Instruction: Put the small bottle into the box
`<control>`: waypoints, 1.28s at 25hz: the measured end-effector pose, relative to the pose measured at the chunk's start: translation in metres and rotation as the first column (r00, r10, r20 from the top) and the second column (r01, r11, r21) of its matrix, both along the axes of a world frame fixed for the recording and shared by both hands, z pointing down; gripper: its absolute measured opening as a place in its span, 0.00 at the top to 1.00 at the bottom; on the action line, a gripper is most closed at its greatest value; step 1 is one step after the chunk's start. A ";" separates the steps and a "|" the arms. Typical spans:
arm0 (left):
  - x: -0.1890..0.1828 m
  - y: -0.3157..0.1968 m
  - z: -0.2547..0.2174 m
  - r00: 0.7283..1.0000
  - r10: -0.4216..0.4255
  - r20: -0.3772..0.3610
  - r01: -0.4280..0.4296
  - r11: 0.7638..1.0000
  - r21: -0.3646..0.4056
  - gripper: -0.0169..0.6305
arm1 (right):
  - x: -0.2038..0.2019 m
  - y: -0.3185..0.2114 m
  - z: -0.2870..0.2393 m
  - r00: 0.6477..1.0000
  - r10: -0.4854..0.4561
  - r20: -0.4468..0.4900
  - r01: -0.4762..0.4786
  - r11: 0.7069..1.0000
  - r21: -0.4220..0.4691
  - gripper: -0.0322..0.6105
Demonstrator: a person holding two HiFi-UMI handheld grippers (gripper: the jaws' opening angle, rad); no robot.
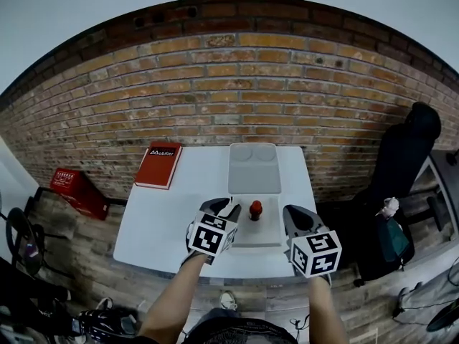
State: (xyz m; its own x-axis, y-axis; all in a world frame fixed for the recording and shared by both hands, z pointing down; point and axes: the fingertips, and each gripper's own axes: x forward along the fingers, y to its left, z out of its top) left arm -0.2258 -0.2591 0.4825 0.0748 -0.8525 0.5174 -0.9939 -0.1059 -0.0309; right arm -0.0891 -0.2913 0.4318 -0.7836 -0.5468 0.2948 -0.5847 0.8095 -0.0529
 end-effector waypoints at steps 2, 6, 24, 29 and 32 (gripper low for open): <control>-0.002 0.008 -0.013 0.999 -0.031 -0.004 0.032 0.999 0.035 0.77 | 0.001 0.004 -0.005 1.000 -0.012 0.009 0.012 1.000 0.006 0.92; -0.002 0.023 -0.035 0.997 -0.074 -0.012 0.074 0.993 0.093 0.79 | 0.006 0.010 -0.015 0.999 -0.028 0.023 0.027 0.999 0.018 0.92; 0.008 0.082 -0.075 0.970 -0.242 -0.003 0.237 0.950 0.204 0.91 | 0.042 0.041 -0.041 0.994 -0.079 0.076 0.075 0.996 0.054 0.92; 0.015 0.092 -0.080 0.965 -0.261 -0.005 0.255 0.941 0.224 0.92 | 0.045 0.050 -0.042 0.993 -0.098 0.065 0.094 0.994 0.061 0.92; 0.018 0.096 -0.077 0.963 -0.267 -0.030 0.267 0.937 0.223 0.92 | 0.048 0.053 -0.041 0.993 -0.101 0.058 0.097 0.993 0.067 0.92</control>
State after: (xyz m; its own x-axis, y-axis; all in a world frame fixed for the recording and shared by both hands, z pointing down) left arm -0.2077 -0.1633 0.4052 -0.1721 -0.9345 0.3116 -0.9846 0.1732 -0.0244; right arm -0.0410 -0.2379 0.3912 -0.8503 -0.4818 0.2118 -0.4989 0.8660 -0.0326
